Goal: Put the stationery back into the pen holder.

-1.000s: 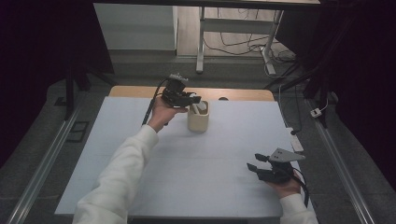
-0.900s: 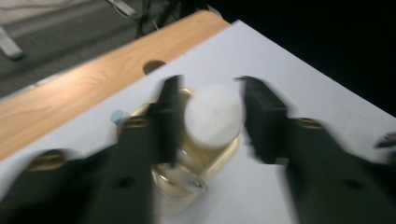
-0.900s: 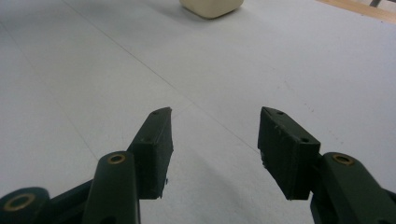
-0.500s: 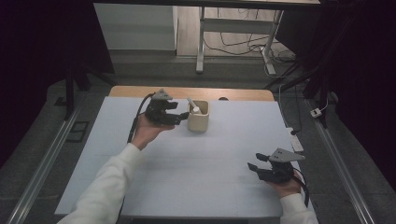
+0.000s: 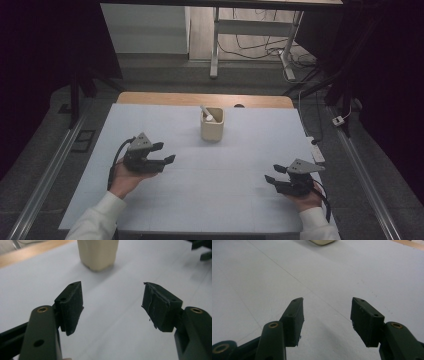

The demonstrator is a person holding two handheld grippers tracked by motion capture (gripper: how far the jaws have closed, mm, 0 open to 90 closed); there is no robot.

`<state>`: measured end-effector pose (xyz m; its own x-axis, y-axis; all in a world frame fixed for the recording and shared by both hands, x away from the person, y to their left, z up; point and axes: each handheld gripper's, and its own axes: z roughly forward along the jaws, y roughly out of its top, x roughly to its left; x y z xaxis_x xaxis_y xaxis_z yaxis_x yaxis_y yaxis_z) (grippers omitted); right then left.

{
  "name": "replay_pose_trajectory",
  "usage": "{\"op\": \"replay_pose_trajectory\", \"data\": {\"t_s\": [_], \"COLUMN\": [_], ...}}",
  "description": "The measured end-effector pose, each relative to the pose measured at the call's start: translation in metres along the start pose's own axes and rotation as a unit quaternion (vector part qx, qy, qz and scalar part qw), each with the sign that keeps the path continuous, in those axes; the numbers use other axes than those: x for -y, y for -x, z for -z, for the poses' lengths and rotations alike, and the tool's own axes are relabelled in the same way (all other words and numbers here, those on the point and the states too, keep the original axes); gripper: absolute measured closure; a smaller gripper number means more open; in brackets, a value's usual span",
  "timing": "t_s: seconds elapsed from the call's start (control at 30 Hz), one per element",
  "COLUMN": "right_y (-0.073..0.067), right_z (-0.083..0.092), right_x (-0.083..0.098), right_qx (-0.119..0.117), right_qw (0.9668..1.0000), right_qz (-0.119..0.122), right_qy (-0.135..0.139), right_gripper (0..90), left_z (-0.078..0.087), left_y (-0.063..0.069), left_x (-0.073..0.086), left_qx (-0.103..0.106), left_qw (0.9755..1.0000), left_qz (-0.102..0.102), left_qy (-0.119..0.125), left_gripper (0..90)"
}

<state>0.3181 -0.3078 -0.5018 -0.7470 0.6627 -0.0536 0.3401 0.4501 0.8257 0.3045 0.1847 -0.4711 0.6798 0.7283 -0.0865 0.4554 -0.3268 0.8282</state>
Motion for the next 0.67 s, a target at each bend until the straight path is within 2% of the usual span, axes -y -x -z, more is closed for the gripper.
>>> {"op": "replay_pose_trajectory", "data": {"t_s": [0.17, 0.3, 0.4, 0.57, 0.67], "right_y": [0.0, -0.001, -0.002, -0.005, -0.005], "right_z": [-0.001, -0.001, -0.002, 0.0, 0.0], "right_x": [0.0, -0.002, -0.003, -0.003, -0.004], "right_qx": [-0.001, -0.002, -0.003, 0.003, -0.002], "right_qw": [1.0, 1.0, 1.0, 0.9998, 0.9996], "right_qz": [0.0, 0.004, 0.008, 0.022, 0.03], "right_qy": [0.0, 0.001, 0.0, 0.001, 0.0], "right_gripper": [43.7, 43.6, 43.6, 43.6, 43.5], "left_z": [0.015, 0.022, 0.023, 0.024, 0.026], "left_y": [0.008, 0.011, 0.01, 0.008, 0.007], "left_x": [0.03, 0.046, 0.052, 0.054, 0.054], "left_qx": [-0.005, -0.015, -0.014, -0.026, -0.029], "left_qw": [0.9999, 0.9997, 0.9996, 0.9993, 0.9993], "left_qz": [0.005, 0.002, 0.005, 0.003, 0.005], "left_qy": [-0.008, -0.021, -0.025, -0.027, -0.023], "left_gripper": [32.6, 32.7, 32.7, 32.7, 32.6]}}
